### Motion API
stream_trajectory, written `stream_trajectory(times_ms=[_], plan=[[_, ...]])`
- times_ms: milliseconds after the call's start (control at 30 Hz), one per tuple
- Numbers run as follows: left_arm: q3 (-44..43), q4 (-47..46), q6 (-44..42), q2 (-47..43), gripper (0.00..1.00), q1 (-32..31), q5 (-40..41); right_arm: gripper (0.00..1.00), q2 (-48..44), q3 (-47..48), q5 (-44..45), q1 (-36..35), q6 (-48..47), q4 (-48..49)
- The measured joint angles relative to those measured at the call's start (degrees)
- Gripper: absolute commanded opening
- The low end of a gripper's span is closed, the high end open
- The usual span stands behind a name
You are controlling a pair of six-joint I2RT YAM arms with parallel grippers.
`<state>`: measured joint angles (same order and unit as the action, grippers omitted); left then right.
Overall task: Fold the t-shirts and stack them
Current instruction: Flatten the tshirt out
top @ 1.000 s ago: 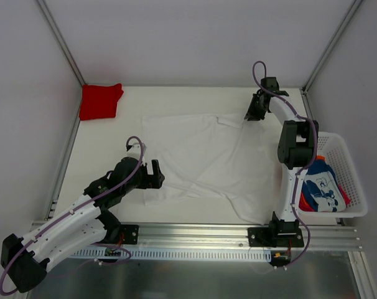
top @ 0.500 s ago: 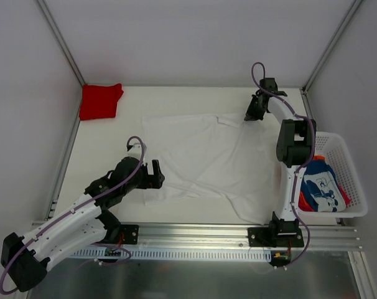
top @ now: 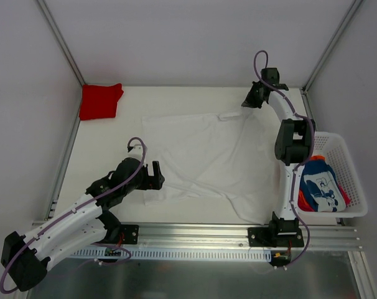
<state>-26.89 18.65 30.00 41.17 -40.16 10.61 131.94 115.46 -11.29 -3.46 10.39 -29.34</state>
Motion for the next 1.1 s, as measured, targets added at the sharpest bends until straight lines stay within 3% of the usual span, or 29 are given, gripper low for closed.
stream_trajectory(times_ms=[267, 700, 733, 767, 800, 833, 1100], plan=[[0.61, -0.59, 0.00, 0.37, 0.95, 0.00, 0.00, 0.00, 9.70, 10.75, -2.54, 0.02, 6.03, 7.50], [3.26, -2.21, 0.46, 2.69, 0.95, 0.00, -0.09, 0.00, 17.46, 10.69, -0.07, 0.22, 16.68, 22.27], [3.50, -2.34, 0.55, 2.69, 0.95, 0.00, -0.15, 0.09, 17.46, 10.38, 0.79, 0.22, 16.94, 23.21], [3.76, -2.47, 0.63, 2.67, 0.95, 0.00, -0.39, 0.24, 17.46, 10.08, 1.68, 0.22, 17.33, 23.87], [4.02, -2.73, 0.68, 2.60, 0.95, 0.00, -0.63, 0.50, 17.46, 9.66, 2.58, 0.22, 17.66, 24.44], [4.37, -2.97, 0.72, 2.47, 0.95, 0.00, -0.92, 0.96, 17.46, 9.46, 3.06, 0.22, 18.12, 25.16], [5.22, -3.23, 0.70, -0.20, 0.95, 0.00, -1.77, 0.99, 14.32, 7.82, 7.82, 0.00, 13.81, 29.11]])
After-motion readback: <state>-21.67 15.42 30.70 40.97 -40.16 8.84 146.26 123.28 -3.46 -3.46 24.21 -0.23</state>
